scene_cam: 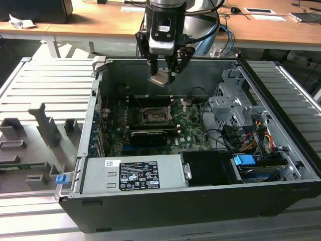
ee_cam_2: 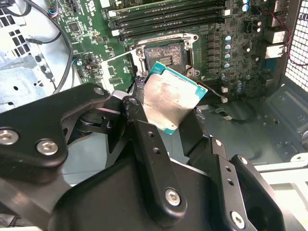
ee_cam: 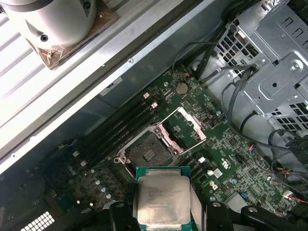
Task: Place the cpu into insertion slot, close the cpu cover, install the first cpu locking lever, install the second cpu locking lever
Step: 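Place the cpu into insertion slot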
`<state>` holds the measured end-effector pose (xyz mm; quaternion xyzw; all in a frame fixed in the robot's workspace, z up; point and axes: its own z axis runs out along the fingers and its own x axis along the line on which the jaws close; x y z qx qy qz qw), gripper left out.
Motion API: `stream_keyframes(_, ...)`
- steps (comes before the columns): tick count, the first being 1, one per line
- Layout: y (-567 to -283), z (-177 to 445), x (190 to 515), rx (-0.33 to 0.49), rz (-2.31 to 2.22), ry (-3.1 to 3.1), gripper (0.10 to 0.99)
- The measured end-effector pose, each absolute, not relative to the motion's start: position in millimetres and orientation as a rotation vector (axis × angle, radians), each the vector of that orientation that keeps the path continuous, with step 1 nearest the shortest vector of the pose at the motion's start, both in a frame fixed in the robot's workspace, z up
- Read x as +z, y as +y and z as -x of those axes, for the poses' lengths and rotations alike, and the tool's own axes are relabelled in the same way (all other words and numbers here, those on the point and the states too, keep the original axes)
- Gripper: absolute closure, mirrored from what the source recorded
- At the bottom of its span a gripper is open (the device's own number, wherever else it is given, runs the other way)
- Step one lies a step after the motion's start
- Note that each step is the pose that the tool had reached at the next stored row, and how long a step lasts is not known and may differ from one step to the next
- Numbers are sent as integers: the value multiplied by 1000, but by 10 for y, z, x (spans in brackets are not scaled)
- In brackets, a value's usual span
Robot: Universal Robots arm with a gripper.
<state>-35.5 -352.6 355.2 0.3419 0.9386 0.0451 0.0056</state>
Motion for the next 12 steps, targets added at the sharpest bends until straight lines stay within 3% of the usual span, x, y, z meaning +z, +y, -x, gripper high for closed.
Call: stream_keyframes(12, -3526, 355, 3551, 141, -1117, 2919, 557)
